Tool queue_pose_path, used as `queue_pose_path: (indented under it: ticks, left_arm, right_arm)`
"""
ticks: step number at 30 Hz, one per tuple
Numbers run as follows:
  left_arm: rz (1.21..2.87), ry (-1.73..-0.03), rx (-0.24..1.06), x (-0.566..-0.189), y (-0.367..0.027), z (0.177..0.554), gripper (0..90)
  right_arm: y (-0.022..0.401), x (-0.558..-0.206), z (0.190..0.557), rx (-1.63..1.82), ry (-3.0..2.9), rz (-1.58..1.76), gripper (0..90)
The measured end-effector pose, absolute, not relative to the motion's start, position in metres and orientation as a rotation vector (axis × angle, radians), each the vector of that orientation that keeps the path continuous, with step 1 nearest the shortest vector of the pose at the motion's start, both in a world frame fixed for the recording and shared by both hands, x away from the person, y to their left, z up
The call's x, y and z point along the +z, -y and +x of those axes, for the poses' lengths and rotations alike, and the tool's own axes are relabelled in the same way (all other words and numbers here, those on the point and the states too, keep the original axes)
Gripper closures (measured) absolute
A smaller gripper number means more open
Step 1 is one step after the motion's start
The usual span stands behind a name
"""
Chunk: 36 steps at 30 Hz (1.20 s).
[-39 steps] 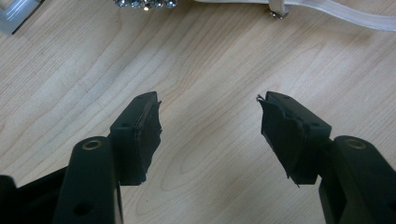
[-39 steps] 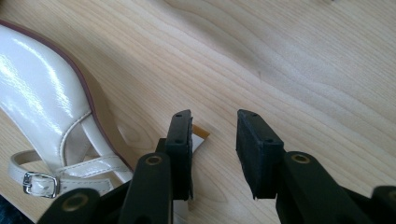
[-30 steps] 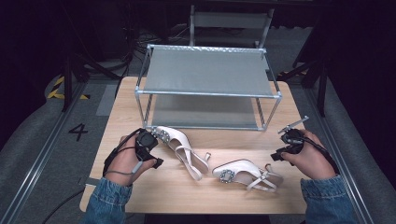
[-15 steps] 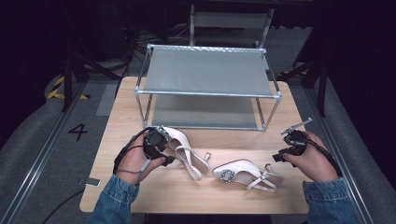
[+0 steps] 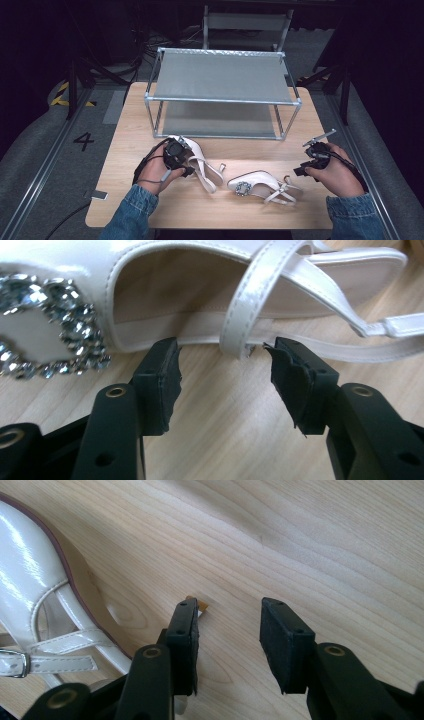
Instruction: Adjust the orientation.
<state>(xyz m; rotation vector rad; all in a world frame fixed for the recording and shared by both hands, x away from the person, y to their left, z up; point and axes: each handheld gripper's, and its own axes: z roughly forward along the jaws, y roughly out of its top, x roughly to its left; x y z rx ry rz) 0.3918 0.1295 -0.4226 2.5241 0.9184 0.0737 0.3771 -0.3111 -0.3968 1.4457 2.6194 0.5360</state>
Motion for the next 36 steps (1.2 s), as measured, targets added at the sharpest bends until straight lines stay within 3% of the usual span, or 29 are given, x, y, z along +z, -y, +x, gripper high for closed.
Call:
queue_pose_path:
  ticks: [7, 14, 23, 36]
  left_arm:
    - [2.515, -0.897, 0.046, -0.43, -0.125, 0.395, 53.5]
    - [2.528, -0.896, 0.008, -0.427, -0.126, 0.393, 81.7]
    - [2.531, -0.893, 0.035, -0.41, -0.131, 0.383, 82.5]
    - [2.505, -0.933, 0.237, -0.375, -0.147, 0.371, 82.6]
  right_arm:
    - [0.314, -0.4, 0.375, 0.527, -2.625, 1.457, 59.0]
    - [0.313, -0.4, 0.376, 0.527, -2.625, 1.453, 58.5]
    - [0.31, -0.399, 0.378, 0.532, -2.627, 1.442, 58.2]
    - [0.307, -0.401, 0.378, 0.525, -2.634, 1.433, 57.9]
